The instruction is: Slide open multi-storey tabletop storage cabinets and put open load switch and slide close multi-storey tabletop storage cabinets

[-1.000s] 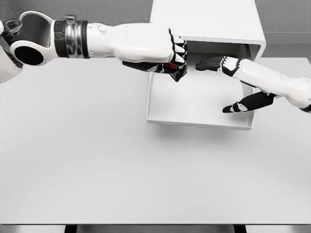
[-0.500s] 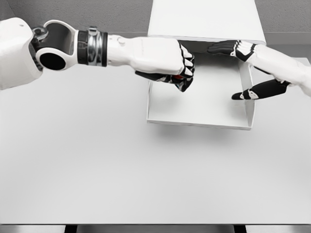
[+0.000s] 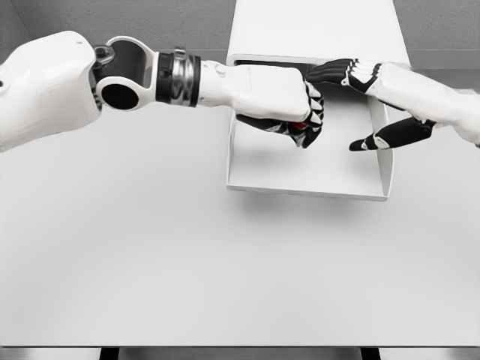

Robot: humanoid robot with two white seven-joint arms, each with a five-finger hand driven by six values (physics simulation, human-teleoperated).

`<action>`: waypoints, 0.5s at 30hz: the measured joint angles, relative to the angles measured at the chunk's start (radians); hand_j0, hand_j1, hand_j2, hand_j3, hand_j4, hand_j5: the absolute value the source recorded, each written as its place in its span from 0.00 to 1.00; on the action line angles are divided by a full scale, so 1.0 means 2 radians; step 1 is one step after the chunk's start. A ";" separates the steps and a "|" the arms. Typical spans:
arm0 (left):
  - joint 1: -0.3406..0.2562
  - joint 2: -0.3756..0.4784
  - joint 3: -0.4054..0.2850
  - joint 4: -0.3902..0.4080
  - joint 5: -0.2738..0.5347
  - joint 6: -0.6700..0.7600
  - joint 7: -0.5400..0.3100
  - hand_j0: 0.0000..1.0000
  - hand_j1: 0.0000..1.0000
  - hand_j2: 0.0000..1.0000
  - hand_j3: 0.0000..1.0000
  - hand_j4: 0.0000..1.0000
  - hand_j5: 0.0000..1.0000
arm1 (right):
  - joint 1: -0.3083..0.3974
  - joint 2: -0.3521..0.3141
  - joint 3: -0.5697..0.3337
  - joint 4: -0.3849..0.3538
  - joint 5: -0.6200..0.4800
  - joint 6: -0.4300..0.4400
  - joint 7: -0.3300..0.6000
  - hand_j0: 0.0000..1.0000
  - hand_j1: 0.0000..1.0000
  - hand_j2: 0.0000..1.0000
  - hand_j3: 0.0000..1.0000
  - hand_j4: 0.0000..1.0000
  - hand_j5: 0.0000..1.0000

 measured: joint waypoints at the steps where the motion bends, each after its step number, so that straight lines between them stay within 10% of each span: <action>1: -0.001 -0.001 0.000 0.004 0.000 0.000 0.000 0.39 0.39 0.39 0.39 0.39 0.39 | 0.000 0.000 0.006 0.000 0.000 0.000 0.000 1.00 1.00 1.00 1.00 1.00 1.00; 15: 0.000 -0.005 0.000 0.014 -0.001 0.000 0.000 0.53 0.53 0.53 0.53 0.53 0.53 | -0.002 0.003 0.029 0.000 0.002 0.000 0.018 1.00 1.00 1.00 1.00 1.00 1.00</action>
